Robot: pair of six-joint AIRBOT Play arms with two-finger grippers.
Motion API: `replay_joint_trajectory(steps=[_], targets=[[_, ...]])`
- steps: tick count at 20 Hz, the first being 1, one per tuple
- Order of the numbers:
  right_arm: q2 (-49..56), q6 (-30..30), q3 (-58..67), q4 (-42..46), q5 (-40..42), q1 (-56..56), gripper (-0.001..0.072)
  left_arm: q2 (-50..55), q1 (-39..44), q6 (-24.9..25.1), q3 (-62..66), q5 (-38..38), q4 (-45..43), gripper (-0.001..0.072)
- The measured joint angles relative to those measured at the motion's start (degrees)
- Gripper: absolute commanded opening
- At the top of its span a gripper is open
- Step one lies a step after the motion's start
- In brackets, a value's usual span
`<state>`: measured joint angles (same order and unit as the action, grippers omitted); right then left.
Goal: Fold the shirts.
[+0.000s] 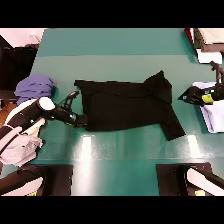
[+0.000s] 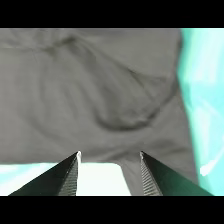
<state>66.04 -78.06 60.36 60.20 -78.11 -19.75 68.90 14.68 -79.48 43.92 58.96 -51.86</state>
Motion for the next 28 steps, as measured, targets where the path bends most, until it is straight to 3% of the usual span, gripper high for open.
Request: replay_joint_trajectory(steps=[5,12,13,15,22,28], targets=[[10.6,2.7,-0.1,-0.2,-1.3,-1.5,0.0455,-1.5,-5.2,0.3,7.7,3.5,-3.2,0.0023],[20.5,3.5,-0.1,-0.5,0.2,5.5,0.0434,-1.9,-6.7,0.4,10.4,4.8,-5.6,0.0023],[21.0,3.5,0.0,-0.7,0.3,6.3,0.0364,-1.9,-6.8,0.4,10.5,4.9,-5.7,0.0023],[21.4,3.6,-0.1,-0.1,0.8,7.4,0.0016,-1.9,-6.8,0.4,10.6,5.5,-5.8,0.0023],[13.2,6.0,1.0,-0.1,-1.4,8.3,0.002,-2.1,-6.8,0.4,17.0,8.8,-6.0,0.0023],[-2.5,4.6,16.4,-0.5,-2.0,8.5,0.002,-2.1,-6.8,0.4,47.2,12.7,-6.8,0.0023]])
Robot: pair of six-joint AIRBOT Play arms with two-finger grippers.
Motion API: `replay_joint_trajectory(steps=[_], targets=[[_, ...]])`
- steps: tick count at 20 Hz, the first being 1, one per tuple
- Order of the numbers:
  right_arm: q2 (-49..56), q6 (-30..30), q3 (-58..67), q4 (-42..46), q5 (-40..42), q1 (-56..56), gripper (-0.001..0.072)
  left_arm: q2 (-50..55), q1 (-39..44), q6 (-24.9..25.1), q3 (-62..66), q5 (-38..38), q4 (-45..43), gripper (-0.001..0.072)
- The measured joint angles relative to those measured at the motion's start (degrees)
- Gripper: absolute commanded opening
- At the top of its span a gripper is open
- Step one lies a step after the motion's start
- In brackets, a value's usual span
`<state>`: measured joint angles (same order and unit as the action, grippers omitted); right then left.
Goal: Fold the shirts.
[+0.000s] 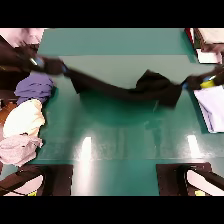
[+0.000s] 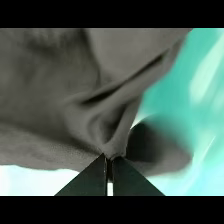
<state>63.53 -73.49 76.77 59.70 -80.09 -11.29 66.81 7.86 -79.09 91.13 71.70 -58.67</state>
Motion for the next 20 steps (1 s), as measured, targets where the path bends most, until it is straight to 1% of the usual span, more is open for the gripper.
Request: replay_joint_trajectory(steps=[3,4,6,8,11,14,17,20], targets=[[-7.5,-2.3,12.6,0.0,3.9,0.0,0.0019,-0.3,0.0,0.0,19.5,1.9,-1.9,0.0023],[-9.7,-2.9,16.7,0.1,5.6,0.0,0.0019,-1.1,0.0,0.0,24.2,1.9,-2.3,0.0022],[-13.6,-3.8,23.8,0.2,8.4,0.0,0.0019,-4.2,0.0,-0.1,29.8,0.2,-3.0,0.0022],[-16.6,-4.5,29.8,0.8,10.2,0.0,0.0019,-8.8,0.0,-0.2,32.4,-3.2,-3.3,0.0021],[-19.0,-7.0,37.2,4.7,10.3,0.0,0.0018,-14.6,0.0,-0.4,33.9,-7.4,-3.4,0.0021],[-17.7,-9.1,41.8,8.3,7.3,0.0,0.0018,-17.2,0.0,-0.9,33.1,-7.9,-3.9,0.0021],[-13.0,-10.5,40.9,9.4,2.2,0.0,0.0018,-17.3,0.0,-2.3,25.6,-7.1,-5.9,0.0022],[-4.6,-12.0,35.9,10.0,-5.4,0.1,0.0018,-13.3,0.0,-3.1,15.1,-4.0,-7.8,0.0022]])
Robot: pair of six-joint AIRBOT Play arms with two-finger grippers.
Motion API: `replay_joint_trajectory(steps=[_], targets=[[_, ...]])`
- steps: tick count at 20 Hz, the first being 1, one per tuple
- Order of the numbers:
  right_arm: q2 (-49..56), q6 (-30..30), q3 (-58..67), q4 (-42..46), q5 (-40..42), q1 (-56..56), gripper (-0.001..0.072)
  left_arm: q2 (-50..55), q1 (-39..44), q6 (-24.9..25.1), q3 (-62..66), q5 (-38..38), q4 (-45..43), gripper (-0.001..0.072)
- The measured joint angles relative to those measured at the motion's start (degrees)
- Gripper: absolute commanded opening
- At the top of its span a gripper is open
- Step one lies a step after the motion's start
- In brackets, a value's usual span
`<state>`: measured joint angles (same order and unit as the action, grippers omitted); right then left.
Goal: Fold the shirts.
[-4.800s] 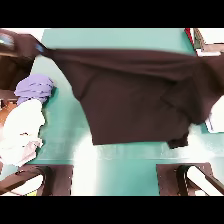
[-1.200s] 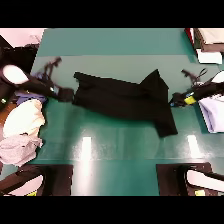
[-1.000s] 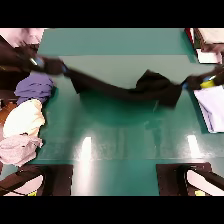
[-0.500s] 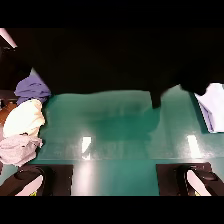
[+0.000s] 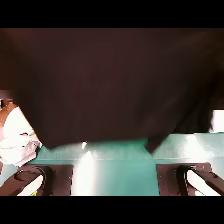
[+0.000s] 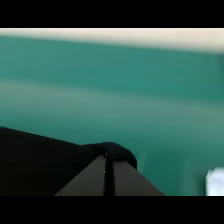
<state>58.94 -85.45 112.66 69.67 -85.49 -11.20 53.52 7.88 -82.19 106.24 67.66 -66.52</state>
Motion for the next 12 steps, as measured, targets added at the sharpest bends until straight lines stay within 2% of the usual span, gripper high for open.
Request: replay_joint_trajectory(steps=[2,4,9,10,11,12], targets=[[6.4,-0.6,-4.1,0.4,-3.7,0.7,0.0018,4.6,0.0,-0.1,-5.5,1.4,-0.8,0.0023],[12.8,-0.8,-8.4,0.5,-3.8,1.8,0.0018,11.5,0.0,-0.3,-9.2,1.6,-2.6,0.0023],[25.2,-1.0,-15.9,0.6,8.0,5.7,0.0023,27.8,-0.1,-0.3,-12.3,-4.2,-5.1,0.0023],[27.0,-1.0,-16.0,0.5,10.4,6.3,0.0048,30.1,-0.1,-0.4,-12.5,-5.2,-5.2,0.0024],[28.9,-1.0,-15.8,0.6,12.4,6.8,0.0299,32.0,-0.1,-0.6,-12.6,-6.4,-5.3,0.0026],[30.5,-1.0,-15.0,0.7,13.8,7.3,0.0557,33.4,-0.1,-0.9,-12.8,-7.4,-5.5,0.0189]])
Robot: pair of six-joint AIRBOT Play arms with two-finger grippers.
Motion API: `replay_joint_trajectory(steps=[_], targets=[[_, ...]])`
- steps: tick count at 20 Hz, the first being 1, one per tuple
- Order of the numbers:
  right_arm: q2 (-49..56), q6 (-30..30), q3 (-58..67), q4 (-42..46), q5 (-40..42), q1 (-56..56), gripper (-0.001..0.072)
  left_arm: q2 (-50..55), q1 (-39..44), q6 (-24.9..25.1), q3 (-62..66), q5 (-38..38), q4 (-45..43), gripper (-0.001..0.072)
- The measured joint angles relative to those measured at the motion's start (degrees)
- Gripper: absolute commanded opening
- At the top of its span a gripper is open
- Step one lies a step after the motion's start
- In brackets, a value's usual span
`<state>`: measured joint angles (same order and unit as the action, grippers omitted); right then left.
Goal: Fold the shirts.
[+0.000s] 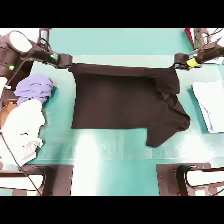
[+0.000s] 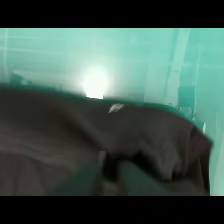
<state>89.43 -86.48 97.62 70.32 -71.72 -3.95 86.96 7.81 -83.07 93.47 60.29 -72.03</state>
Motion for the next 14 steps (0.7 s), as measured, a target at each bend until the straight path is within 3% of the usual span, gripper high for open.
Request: replay_joint_trajectory(steps=[1,2,4,5,9,14], targets=[[1.4,0.0,1.1,-0.2,1.2,0.4,0.0566,0.9,0.0,-0.1,0.0,-0.8,-0.1,0.0464],[2.6,0.0,2.3,-0.3,1.5,0.7,0.0558,1.6,0.0,-0.3,0.2,-1.8,-0.2,0.0548],[4.0,0.0,4.9,-0.2,1.7,1.0,0.0355,2.6,-0.5,-0.7,1.4,-2.1,-0.3,0.0544],[4.1,0.0,6.1,-0.3,1.3,1.0,0.032,2.8,-1.1,-0.8,2.5,-1.9,-0.2,0.0543],[0.4,2.3,6.1,-0.4,-3.5,0.3,0.032,3.3,-5.9,-0.9,7.6,6.7,0.0,0.0543],[-9.7,4.7,-5.9,-0.3,-8.0,-0.1,0.0316,2.8,-13.9,-0.8,3.0,18.6,4.5,0.0541]])
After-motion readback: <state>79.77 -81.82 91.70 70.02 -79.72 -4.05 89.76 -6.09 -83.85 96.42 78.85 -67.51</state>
